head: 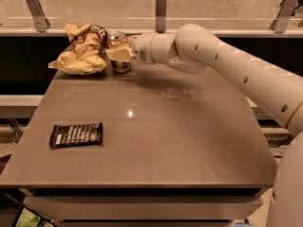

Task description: Move orange can near brown chip bag

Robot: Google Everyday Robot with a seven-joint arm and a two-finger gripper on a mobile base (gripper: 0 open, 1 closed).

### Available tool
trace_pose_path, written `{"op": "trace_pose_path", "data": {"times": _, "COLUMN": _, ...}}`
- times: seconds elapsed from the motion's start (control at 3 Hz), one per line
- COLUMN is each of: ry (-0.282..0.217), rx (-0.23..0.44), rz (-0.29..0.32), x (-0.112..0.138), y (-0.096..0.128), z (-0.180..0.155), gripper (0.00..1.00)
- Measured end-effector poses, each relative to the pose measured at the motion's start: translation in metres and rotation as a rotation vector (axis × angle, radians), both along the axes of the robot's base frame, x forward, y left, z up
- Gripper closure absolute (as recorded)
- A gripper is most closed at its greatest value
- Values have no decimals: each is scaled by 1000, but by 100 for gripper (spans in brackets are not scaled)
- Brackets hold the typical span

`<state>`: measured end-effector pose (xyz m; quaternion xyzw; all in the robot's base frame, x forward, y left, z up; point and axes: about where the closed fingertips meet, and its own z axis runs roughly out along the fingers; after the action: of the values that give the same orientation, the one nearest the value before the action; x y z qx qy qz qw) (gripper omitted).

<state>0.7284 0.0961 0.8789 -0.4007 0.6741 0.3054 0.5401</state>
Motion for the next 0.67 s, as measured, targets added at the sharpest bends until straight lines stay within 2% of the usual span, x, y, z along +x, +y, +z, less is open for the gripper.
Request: {"op": "trace_pose_path", "data": {"times": 0.67, "ry": 1, "rx": 1, "rz": 6, "x": -1, "y": 5, "z": 0, "gripper": 59}}
